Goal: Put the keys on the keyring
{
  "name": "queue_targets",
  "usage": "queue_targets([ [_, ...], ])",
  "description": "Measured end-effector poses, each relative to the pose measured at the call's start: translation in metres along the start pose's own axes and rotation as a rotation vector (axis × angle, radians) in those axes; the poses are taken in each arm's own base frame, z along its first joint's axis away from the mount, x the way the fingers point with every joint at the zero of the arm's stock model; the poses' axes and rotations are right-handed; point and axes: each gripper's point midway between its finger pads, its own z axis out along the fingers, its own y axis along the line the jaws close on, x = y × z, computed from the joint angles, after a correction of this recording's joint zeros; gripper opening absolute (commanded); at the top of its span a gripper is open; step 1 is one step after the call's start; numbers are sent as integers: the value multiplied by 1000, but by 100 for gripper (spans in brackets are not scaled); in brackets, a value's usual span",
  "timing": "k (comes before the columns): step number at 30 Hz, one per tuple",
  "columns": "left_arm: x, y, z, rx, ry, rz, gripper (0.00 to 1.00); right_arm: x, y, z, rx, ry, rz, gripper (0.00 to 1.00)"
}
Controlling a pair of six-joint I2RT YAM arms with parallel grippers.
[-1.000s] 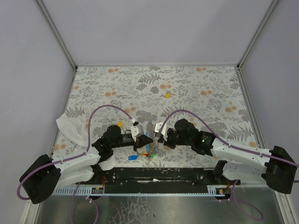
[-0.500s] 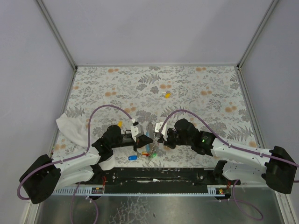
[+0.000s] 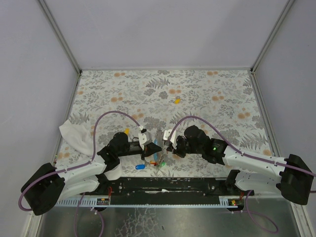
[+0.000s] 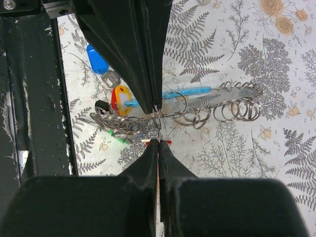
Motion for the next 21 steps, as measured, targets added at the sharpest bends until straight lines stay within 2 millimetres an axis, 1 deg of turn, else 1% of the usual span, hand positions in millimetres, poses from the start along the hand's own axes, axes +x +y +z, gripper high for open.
queue_targets([
  [21,3,-2,2,18,5,-10,0,-1,5,3,-34,1,5,0],
])
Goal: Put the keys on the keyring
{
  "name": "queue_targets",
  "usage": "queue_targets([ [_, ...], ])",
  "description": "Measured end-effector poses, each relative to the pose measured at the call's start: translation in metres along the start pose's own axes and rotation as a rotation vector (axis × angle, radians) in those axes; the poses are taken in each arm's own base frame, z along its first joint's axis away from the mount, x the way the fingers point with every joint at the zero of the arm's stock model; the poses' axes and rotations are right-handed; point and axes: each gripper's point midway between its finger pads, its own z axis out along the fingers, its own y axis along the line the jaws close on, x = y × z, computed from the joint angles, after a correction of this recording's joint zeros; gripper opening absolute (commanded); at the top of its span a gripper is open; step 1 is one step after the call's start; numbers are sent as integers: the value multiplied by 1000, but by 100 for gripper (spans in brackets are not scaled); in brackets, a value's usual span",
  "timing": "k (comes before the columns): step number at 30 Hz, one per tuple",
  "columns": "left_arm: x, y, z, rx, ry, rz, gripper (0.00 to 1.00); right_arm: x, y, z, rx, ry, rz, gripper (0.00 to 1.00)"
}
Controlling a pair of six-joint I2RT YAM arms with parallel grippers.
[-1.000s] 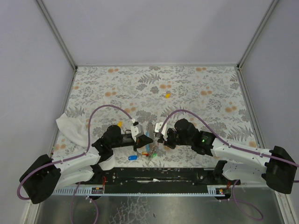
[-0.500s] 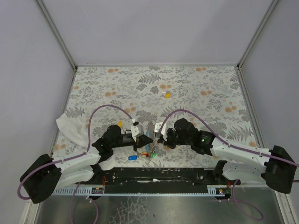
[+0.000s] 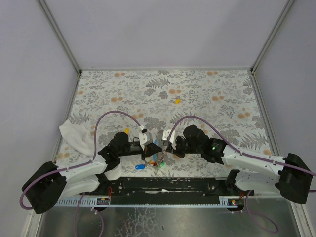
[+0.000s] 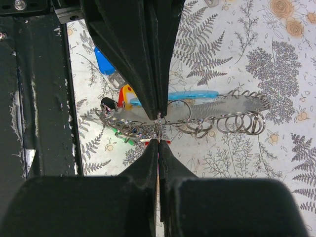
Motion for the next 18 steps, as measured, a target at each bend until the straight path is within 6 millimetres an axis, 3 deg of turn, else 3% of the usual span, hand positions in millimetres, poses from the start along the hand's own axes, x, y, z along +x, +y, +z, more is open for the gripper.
queue_targets([
  [18,-6,5,4,-35,-6,-57,0,0,-1,0,0,0,-35,0],
])
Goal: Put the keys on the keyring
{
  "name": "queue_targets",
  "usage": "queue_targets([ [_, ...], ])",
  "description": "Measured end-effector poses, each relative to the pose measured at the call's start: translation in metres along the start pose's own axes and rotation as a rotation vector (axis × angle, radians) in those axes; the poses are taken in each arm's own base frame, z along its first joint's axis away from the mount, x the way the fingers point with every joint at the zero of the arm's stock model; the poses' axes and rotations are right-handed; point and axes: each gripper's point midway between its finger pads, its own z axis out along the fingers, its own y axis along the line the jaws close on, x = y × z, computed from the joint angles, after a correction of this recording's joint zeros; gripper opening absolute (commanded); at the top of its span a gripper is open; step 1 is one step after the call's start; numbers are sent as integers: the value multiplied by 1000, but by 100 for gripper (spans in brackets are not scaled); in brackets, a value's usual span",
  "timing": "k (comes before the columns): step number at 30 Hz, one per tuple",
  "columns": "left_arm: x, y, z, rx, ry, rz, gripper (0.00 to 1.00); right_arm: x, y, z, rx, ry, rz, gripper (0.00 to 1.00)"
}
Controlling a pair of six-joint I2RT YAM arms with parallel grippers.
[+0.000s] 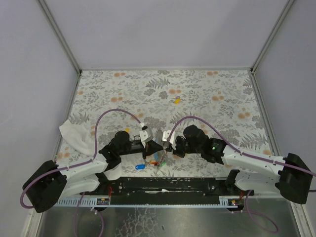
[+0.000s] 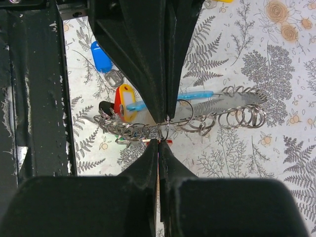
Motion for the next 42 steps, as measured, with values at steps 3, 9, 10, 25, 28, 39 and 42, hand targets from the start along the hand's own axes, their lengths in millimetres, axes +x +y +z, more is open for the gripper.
queue_targets([
  [3,-1,3,1,-22,-1,-32,0,1,-2,0,7,4,-12,0],
  [9,-5,10,2,-82,-24,-138,0,3,-6,2,21,17,-37,0],
  [10,-6,11,3,-92,-33,-160,0,3,-7,2,26,19,-42,0],
  [25,-18,23,-2,-206,-212,-403,0,-7,-19,6,74,2,-81,0],
  [28,-19,24,-3,-208,-234,-421,9,-7,-22,6,92,9,-87,0],
  [39,-49,17,-16,-179,-373,-377,22,-18,-34,-11,152,-6,-211,0],
  [42,-54,16,-19,-177,-384,-336,24,-20,-35,-14,155,-9,-248,0],
])
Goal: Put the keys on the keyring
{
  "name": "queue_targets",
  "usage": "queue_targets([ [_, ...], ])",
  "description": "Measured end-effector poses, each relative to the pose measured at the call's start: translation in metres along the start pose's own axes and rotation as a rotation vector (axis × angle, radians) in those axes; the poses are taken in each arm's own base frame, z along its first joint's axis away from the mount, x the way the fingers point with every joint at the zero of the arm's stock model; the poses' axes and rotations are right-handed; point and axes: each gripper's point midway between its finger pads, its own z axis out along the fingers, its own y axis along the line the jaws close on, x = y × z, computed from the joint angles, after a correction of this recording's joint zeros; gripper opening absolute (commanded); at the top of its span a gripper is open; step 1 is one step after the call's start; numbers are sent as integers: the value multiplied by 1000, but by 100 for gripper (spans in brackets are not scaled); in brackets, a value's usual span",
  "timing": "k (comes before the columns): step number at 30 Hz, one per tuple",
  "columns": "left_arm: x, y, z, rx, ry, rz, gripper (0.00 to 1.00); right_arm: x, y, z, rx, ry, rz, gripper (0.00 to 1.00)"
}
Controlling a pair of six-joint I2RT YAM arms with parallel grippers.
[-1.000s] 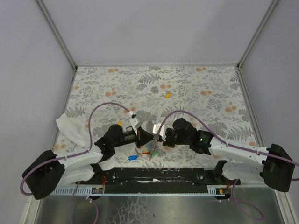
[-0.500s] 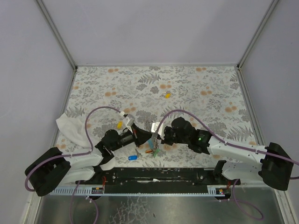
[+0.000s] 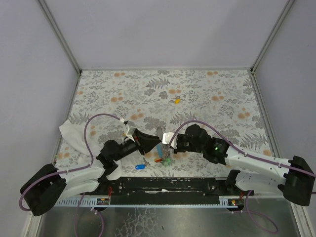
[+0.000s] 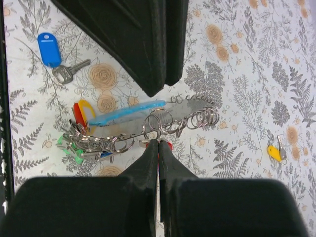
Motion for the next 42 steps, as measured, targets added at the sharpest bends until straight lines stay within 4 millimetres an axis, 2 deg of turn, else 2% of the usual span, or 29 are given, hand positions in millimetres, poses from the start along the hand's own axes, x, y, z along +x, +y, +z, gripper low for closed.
queue_targets([
  [8,7,3,7,48,137,179,24,10,6,-2,-44,35,-92,0],
  [13,20,6,14,121,263,277,25,10,10,-4,-83,41,-148,0],
  [19,38,7,18,222,381,313,27,6,12,-6,-112,21,-208,0],
  [24,52,-1,11,315,442,321,27,-2,11,-11,-114,-15,-247,0],
  [29,56,-5,11,367,466,329,26,-4,13,-13,-127,-26,-263,0],
  [34,58,-8,11,394,478,323,21,-3,15,-13,-135,-24,-267,0],
  [39,59,-9,10,407,485,314,0,-3,19,-13,-158,-29,-266,0],
  [42,59,-8,10,403,486,311,0,-3,20,-13,-162,-29,-265,0],
])
